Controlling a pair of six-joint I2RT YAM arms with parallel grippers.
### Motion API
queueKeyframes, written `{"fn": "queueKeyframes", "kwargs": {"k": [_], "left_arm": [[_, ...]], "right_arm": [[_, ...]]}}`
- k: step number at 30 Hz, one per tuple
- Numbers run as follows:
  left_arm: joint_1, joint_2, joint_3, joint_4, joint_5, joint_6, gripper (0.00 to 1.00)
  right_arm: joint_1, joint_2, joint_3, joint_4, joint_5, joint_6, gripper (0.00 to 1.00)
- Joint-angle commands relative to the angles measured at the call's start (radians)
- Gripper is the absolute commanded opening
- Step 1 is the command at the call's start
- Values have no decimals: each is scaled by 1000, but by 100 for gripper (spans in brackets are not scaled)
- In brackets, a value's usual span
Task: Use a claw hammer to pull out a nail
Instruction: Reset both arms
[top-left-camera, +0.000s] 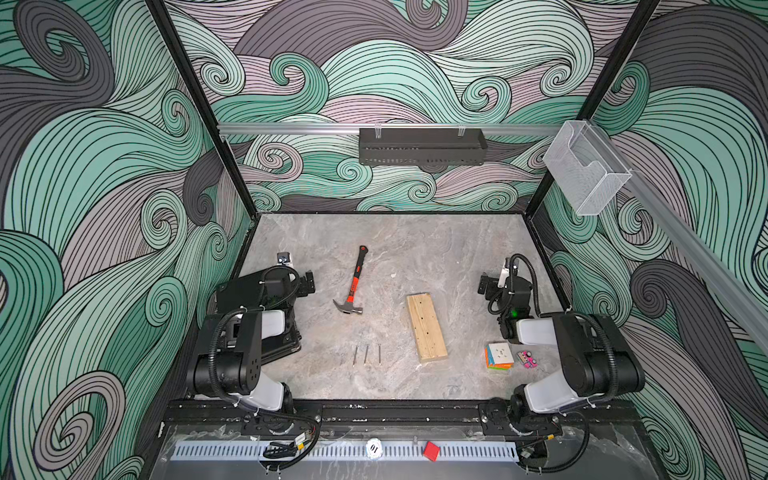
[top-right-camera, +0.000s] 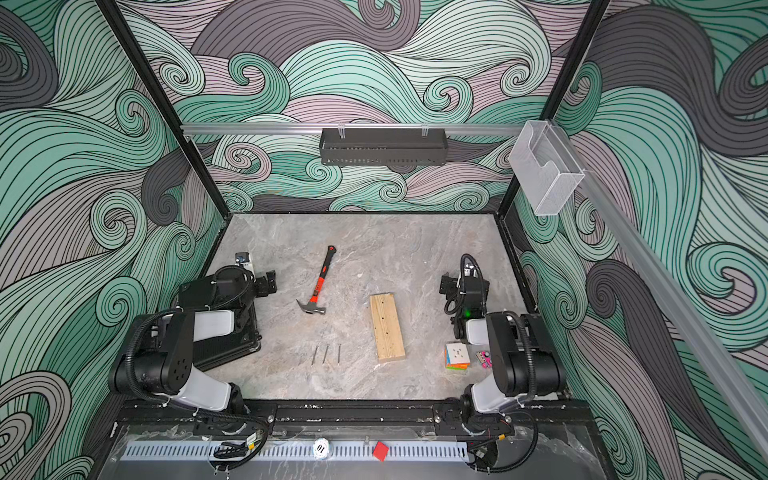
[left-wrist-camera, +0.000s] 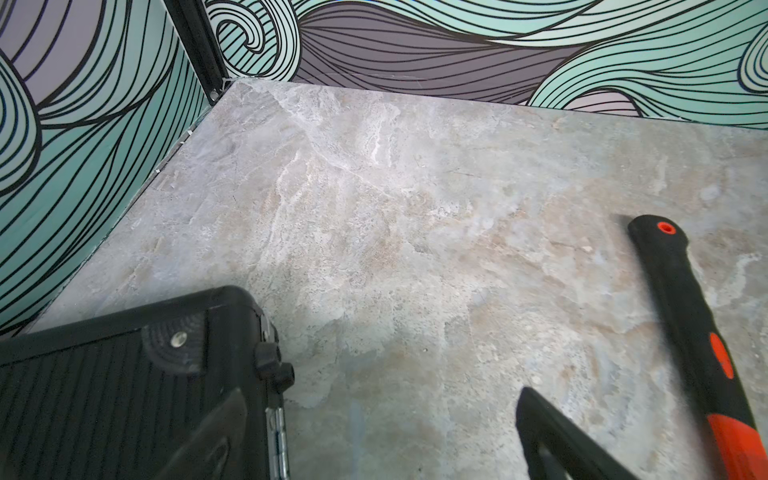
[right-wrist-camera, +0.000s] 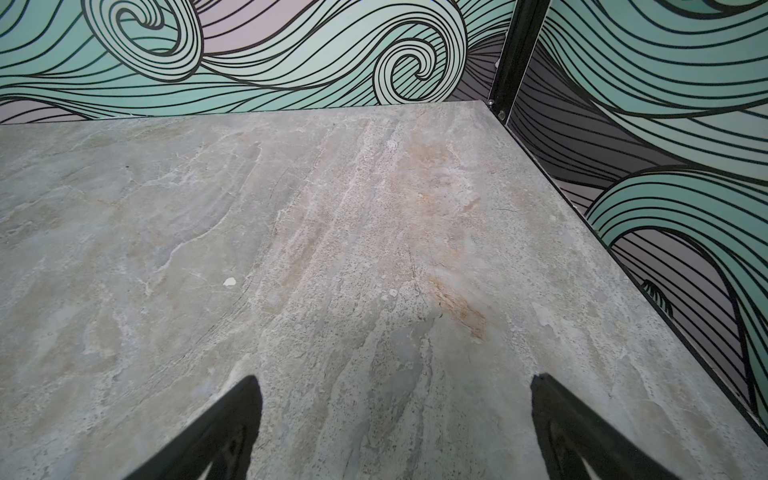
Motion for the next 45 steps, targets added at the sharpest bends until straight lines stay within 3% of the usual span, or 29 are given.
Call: {"fn": "queueKeyframes", "kwargs": {"k": [1, 45], "left_arm": [[-1, -11, 11, -18, 8, 8, 99], [-1, -11, 11, -18, 9, 8, 99]], "right_arm": [[5, -14, 0, 30, -4, -5, 100], [10, -9, 7, 22, -28, -23, 100]]}}
